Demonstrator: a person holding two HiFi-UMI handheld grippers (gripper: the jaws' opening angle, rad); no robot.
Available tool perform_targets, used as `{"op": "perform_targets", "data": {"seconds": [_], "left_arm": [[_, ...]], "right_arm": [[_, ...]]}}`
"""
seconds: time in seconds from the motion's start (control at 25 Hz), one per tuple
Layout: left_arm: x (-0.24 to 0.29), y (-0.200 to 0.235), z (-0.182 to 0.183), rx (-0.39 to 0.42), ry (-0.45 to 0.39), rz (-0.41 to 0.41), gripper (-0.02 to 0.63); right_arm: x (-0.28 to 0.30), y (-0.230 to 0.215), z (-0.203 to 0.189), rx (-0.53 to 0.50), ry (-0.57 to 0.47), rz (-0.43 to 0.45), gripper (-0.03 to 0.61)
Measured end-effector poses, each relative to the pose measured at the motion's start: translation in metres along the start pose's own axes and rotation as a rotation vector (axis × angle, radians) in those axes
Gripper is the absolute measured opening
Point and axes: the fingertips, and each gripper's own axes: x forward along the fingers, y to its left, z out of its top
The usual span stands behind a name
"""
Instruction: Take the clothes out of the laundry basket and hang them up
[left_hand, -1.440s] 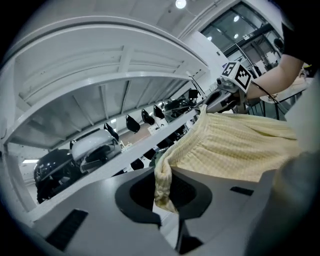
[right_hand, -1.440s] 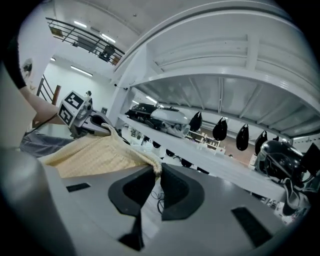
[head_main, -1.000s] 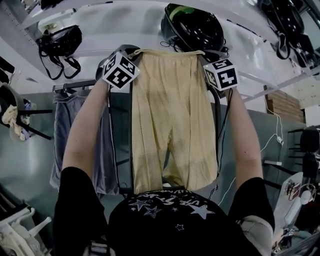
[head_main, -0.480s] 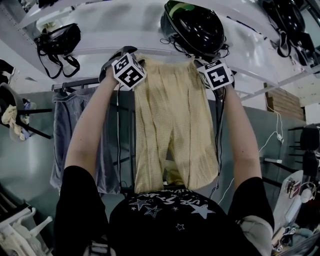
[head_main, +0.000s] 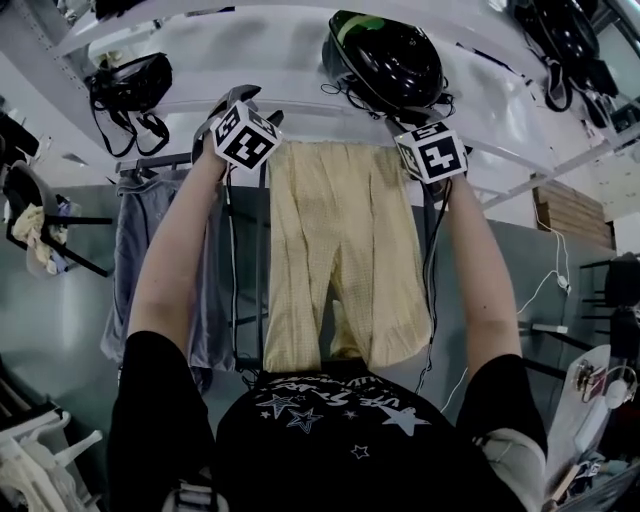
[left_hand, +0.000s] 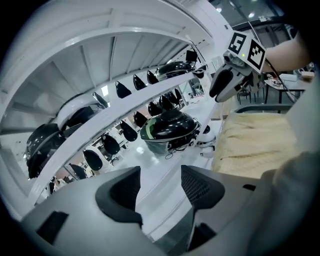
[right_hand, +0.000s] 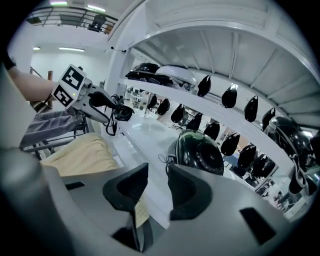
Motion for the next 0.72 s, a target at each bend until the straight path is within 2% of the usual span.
{"op": "perform_targets", "data": {"seconds": [0.28,0.48,0.72], "left_arm": [[-0.074,-0.002,0.037,-0.094,-0.092,0.068,0.268],[-0.131,-0.018,0.052,-0.149,-0.157,0.118,0.235],[-0.189,-0.052,0.054,-0.221,-0.209,0.149,0.207]], "right_arm": [[-0.062,0.007,0.026,-0.002,-0.116,-0.001,0.127],[-0.11,0.026,0.041,-0.021,-0.197,0.015,0.122],[-0.16,0.054,0.049,0.052,-0.295,0.071,0.101]]}}
